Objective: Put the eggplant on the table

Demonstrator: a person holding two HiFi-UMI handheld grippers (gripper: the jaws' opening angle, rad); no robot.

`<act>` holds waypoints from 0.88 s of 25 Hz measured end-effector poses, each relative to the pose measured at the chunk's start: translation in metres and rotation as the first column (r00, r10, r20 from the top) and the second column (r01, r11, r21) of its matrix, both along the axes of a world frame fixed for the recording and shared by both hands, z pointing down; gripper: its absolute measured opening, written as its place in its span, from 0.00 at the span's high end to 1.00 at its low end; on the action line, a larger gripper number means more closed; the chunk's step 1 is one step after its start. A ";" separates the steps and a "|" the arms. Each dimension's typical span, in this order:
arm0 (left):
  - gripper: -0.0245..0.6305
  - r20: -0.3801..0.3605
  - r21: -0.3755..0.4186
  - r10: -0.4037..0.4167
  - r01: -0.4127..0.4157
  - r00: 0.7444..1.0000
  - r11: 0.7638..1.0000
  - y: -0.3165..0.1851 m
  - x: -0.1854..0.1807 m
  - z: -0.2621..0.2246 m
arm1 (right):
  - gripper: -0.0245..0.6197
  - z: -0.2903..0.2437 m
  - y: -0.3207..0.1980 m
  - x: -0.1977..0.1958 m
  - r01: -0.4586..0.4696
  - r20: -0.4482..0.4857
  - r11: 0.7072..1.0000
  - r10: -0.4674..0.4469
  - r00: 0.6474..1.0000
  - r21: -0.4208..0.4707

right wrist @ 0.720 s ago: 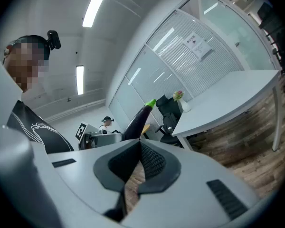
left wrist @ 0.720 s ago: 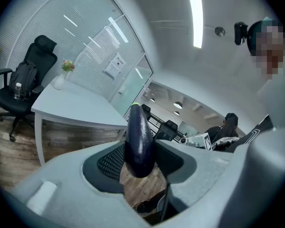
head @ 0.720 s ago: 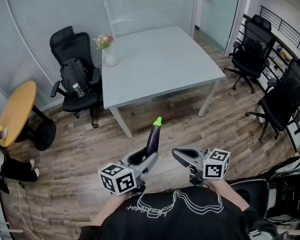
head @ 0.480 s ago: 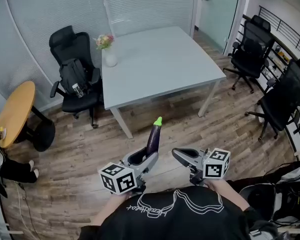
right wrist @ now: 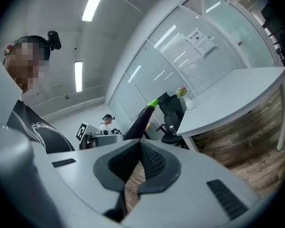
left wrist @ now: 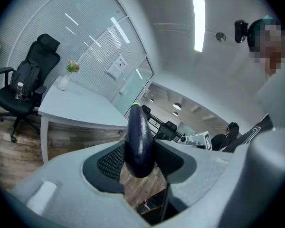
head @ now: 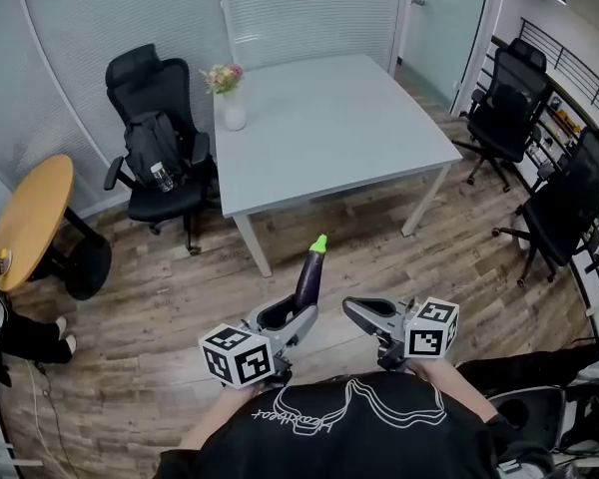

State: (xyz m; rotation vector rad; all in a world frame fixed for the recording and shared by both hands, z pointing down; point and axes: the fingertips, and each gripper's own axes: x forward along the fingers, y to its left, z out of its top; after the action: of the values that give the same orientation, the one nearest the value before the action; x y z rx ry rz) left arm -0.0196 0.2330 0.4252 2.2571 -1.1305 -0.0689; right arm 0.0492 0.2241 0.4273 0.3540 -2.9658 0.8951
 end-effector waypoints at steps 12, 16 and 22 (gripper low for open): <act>0.65 -0.012 0.026 -0.014 0.014 1.000 1.000 0.015 -0.051 0.000 | 0.95 0.002 0.016 -0.045 0.002 -0.014 1.000 -0.002 1.000 0.021; 0.65 -0.014 0.023 -0.023 0.023 1.000 0.999 0.009 -0.054 0.004 | 0.95 0.005 0.009 -0.047 0.003 -0.010 1.000 -0.003 1.000 0.015; 0.65 0.005 0.013 -0.038 0.038 0.999 0.999 -0.017 -0.061 0.008 | 0.95 0.009 -0.019 -0.055 0.019 0.026 1.000 -0.019 1.000 0.004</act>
State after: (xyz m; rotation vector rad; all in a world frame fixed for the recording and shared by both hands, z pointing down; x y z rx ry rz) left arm -0.0806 0.2157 0.4329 2.2488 -1.1786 -0.0855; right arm -0.0062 0.2052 0.4359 0.3169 -2.9890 0.8993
